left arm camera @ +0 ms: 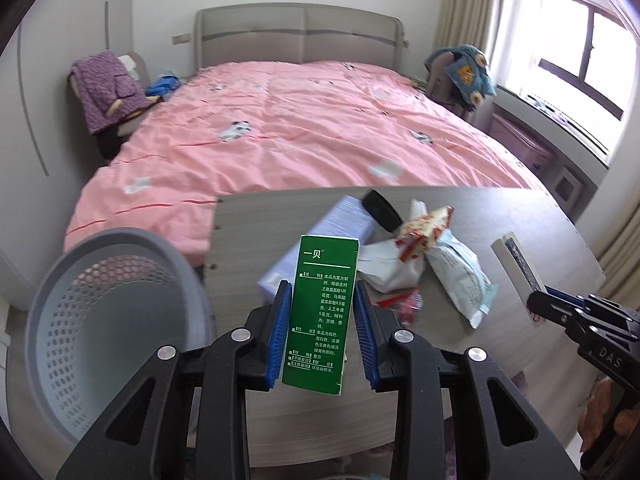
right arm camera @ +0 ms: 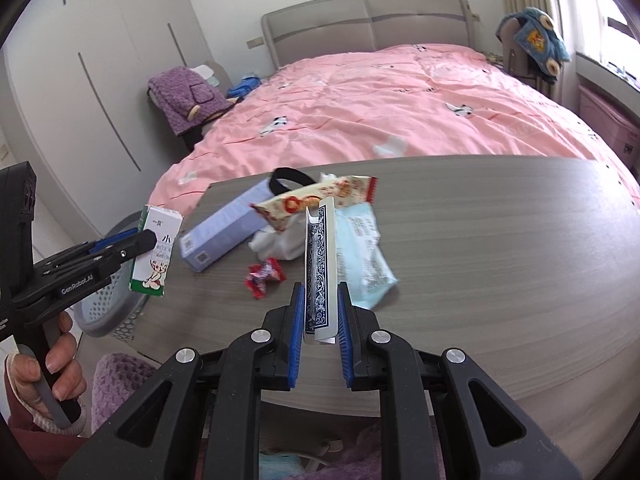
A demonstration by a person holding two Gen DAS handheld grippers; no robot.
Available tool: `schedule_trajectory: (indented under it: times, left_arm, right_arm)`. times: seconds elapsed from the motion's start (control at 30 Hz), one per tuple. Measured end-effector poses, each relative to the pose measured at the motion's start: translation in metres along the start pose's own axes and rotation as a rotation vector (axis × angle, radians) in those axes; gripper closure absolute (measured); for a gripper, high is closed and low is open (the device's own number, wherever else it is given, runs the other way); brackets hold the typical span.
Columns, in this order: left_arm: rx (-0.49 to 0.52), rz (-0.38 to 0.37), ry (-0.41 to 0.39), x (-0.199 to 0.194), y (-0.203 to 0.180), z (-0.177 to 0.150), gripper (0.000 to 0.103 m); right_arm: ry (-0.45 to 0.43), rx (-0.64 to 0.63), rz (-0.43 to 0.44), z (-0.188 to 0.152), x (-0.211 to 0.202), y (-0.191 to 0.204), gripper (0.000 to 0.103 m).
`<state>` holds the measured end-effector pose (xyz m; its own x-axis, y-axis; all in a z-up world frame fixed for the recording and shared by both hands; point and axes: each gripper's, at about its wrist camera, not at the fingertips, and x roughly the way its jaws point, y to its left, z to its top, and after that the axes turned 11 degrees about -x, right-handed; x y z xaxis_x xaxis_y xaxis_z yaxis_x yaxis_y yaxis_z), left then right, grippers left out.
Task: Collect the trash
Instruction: 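Carry the card box and green box over the grey basket, then open both grippers to drop the two boxes into the basket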
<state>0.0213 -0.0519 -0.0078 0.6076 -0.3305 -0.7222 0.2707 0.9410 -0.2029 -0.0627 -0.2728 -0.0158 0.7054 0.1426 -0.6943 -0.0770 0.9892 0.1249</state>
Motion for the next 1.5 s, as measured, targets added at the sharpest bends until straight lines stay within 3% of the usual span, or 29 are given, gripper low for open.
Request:
schedule_trajectory:
  times: [0.3, 0.73, 1.13, 1.43, 1.5]
  left_arm:
    - [-0.086, 0.148, -0.069, -0.019, 0.06, 0.002, 0.072]
    - [-0.24, 0.325, -0.073, -0.032, 0.158, -0.002, 0.072]
    - [-0.321, 0.361, -0.009, -0.017, 0.214, -0.009, 0.072]
    - [-0.334, 0.364, -0.013, -0.01, 0.226, -0.004, 0.072]
    - [-0.336, 0.363, -0.01, -0.01, 0.227, -0.004, 0.067]
  right_arm:
    - [0.001, -0.101, 0.111, 0.028, 0.026, 0.066, 0.087]
    - [0.031, -0.245, 0.282, 0.069, 0.092, 0.178, 0.087]
    - [0.096, -0.317, 0.377, 0.088, 0.156, 0.246, 0.087]
    - [0.115, -0.321, 0.384, 0.094, 0.171, 0.255, 0.082]
    - [0.117, -0.323, 0.381, 0.094, 0.171, 0.255, 0.082]
